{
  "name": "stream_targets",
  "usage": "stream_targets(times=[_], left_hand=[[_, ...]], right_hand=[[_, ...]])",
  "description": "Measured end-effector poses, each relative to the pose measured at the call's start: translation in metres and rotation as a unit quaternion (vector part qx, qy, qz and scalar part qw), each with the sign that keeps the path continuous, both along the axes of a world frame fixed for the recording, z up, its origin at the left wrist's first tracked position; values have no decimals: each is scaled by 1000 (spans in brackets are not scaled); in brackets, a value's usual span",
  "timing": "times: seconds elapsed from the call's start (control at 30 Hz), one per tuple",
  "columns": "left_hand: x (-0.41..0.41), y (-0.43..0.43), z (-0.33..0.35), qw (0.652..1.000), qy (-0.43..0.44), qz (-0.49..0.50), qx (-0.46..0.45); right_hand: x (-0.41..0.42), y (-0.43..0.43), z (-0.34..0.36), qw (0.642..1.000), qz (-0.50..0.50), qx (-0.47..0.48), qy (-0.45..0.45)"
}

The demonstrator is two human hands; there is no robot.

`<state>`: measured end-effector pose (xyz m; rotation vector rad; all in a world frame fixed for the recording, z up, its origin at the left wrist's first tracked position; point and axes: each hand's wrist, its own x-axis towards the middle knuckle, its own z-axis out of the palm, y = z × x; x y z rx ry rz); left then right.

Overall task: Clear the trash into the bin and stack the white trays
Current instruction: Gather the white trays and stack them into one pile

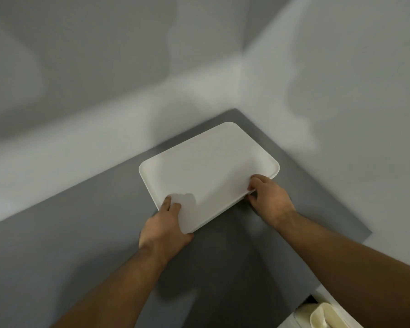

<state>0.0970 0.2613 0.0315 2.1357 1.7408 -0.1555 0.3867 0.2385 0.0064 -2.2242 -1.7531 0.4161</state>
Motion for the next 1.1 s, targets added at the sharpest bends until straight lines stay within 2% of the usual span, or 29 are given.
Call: stream_targets(times=[0.53,1.1], left_hand=[[67,82,-2,1000,9,5,0],[72,94,-6,1000,16,-2,-10]], right_hand=[[62,89,2,1000,6,-9,-5],[67,101,-2,1000,1,-11,3]])
